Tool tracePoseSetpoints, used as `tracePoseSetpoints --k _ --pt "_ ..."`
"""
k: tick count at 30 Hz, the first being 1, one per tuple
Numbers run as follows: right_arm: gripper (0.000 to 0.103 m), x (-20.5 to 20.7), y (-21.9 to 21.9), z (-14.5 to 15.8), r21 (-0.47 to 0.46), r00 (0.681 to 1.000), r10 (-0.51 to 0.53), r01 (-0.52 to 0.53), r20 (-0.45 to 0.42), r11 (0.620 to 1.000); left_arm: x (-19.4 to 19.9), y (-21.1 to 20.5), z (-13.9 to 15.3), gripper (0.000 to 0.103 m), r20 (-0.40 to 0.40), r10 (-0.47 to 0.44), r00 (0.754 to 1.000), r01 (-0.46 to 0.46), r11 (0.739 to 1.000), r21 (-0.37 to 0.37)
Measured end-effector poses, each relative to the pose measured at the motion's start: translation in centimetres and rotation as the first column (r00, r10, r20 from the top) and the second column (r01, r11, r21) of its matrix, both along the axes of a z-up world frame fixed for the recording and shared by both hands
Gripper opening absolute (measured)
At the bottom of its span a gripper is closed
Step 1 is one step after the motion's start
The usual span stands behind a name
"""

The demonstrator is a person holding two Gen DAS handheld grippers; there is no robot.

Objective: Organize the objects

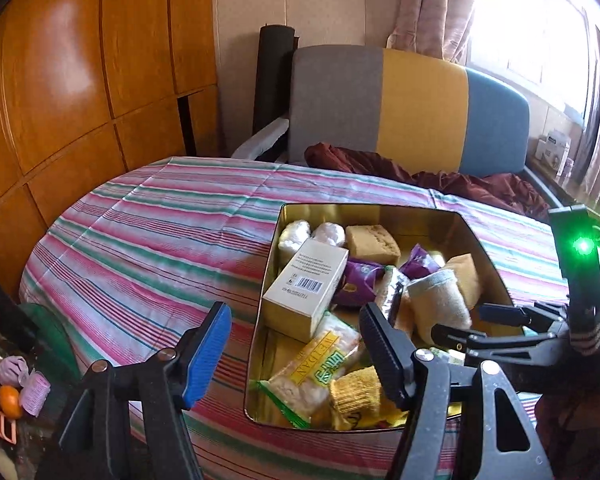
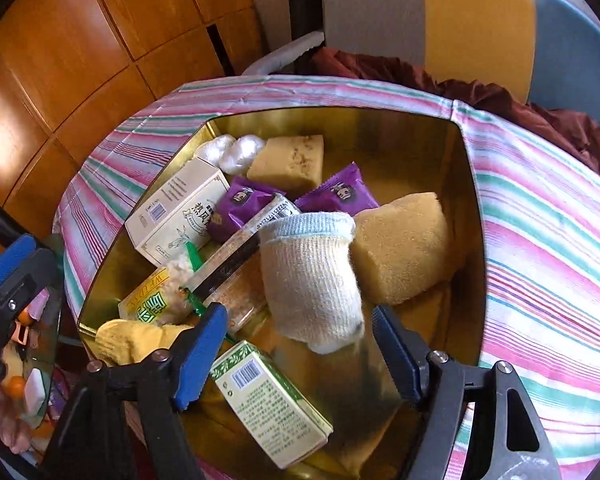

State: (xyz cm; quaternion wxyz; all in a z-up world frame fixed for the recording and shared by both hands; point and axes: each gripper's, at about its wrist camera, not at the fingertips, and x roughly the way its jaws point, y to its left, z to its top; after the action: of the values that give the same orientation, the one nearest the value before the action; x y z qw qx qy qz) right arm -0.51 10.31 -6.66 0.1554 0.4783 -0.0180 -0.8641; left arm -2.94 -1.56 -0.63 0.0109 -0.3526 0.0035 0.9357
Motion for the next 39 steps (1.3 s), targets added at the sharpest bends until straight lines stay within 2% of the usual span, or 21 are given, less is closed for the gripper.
tracePoseSetpoints --k 5,10,16,25,39 --pt "0.081 2.0 0.6 1.2 0.023 0.996 -0.056 0.058 -0.072 0.998 0.7 0.2 0.8 0.063 -0.020 0.003 1.000 -0.002 1.000 0.026" --pt "0.083 4.7 1.3 2.4 0.023 0.980 -0.125 0.130 -0.152 0.991 1.1 0.7 1.0 0.063 -0.009 -0.008 1.000 0.008 0.999 0.050" --pt "0.084 7.1 1.7 3.5 0.022 0.960 -0.162 0.171 -0.227 0.985 2.2 1.7 1.2 0.063 -0.021 -0.035 0.999 0.036 0.998 0.052" --pt "0.085 8.7 1.7 3.6 0.031 0.956 -0.168 0.181 -0.242 0.983 3.1 2.0 1.5 0.063 -0.030 -0.051 0.998 0.053 0.996 0.067" --pt "0.086 9.2 1.1 3.6 0.041 0.957 -0.161 0.175 -0.241 0.984 3.7 1.6 1.7 0.063 -0.065 -0.035 0.997 0.038 0.998 0.048"
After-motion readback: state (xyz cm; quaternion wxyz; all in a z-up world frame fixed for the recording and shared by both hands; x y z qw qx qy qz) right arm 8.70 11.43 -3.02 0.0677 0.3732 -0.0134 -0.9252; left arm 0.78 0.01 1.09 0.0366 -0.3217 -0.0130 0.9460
